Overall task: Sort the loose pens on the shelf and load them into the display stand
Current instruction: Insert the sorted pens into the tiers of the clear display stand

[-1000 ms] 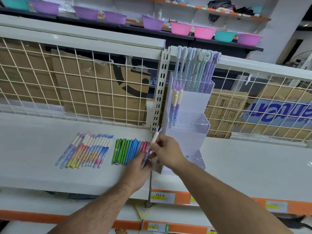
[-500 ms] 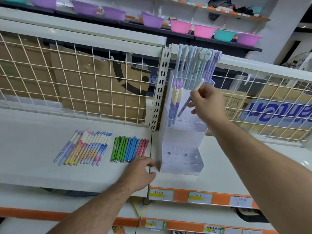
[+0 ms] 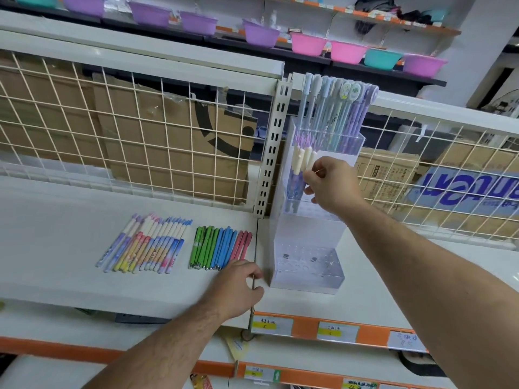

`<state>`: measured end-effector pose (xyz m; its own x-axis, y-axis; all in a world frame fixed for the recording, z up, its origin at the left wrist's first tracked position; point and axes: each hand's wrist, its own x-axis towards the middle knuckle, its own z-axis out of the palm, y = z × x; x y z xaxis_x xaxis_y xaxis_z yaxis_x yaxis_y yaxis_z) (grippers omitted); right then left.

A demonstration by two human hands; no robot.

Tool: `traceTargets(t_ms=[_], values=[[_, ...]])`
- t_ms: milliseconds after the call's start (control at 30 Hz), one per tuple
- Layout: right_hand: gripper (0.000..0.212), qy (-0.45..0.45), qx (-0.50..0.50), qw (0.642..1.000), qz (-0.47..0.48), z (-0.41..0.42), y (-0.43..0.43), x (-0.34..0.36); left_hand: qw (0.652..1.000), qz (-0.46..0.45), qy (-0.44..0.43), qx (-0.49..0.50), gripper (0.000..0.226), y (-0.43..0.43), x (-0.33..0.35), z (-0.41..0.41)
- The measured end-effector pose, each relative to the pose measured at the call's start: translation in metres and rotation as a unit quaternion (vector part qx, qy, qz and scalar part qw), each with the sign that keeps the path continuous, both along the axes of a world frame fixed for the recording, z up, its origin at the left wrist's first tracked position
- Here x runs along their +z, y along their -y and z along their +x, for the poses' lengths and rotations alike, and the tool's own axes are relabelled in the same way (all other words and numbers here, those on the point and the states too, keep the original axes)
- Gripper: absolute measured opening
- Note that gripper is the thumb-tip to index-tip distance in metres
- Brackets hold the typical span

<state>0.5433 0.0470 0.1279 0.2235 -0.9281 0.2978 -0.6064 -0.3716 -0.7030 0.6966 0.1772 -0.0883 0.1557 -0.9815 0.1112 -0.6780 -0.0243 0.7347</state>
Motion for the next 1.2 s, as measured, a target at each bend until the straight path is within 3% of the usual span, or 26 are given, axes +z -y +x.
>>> traceTargets(t_ms=[467, 767, 1033, 1200], values=[[0.008, 0.016, -0.023, 0.999, 0.017, -0.010, -0.003, -0.041, 1.000, -0.019, -0.005, 0.023, 0.018, -0.006, 0.007, -0.006], [0.005, 0.002, 0.044, 0.999, 0.023, -0.013, -0.035, -0.085, 0.999, 0.013, 0.011, 0.045, 0.019, -0.009, 0.014, -0.011], [0.008, -0.021, 0.078, 0.996, 0.036, 0.016, -0.074, -0.125, 0.998, 0.015, 0.062, -0.003, 0.018, -0.021, 0.020, -0.003], [0.008, -0.006, 0.062, 0.997, 0.049, 0.054, -0.100, -0.141, 1.000, 0.015, 0.000, 0.005, 0.017, -0.042, 0.019, 0.028]])
